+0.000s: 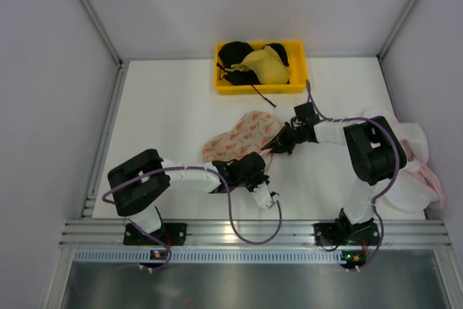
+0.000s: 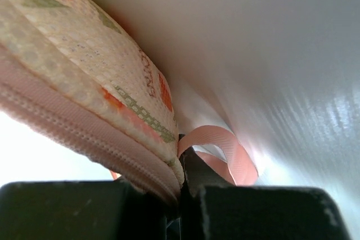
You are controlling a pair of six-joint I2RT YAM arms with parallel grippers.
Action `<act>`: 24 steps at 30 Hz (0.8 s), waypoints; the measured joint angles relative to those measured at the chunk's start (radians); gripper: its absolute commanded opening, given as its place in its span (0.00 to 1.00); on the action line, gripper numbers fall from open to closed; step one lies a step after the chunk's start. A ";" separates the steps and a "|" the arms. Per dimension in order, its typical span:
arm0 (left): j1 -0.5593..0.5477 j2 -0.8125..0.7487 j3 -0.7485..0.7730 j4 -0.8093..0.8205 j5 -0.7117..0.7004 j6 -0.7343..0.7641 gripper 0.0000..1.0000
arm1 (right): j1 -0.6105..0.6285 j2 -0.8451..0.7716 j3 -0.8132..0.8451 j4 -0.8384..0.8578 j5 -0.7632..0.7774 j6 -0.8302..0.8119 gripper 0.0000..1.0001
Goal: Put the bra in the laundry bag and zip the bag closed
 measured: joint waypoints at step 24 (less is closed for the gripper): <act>0.001 -0.285 0.029 -0.497 0.287 -0.518 0.00 | -0.053 0.030 0.111 -0.140 -0.014 -0.161 0.00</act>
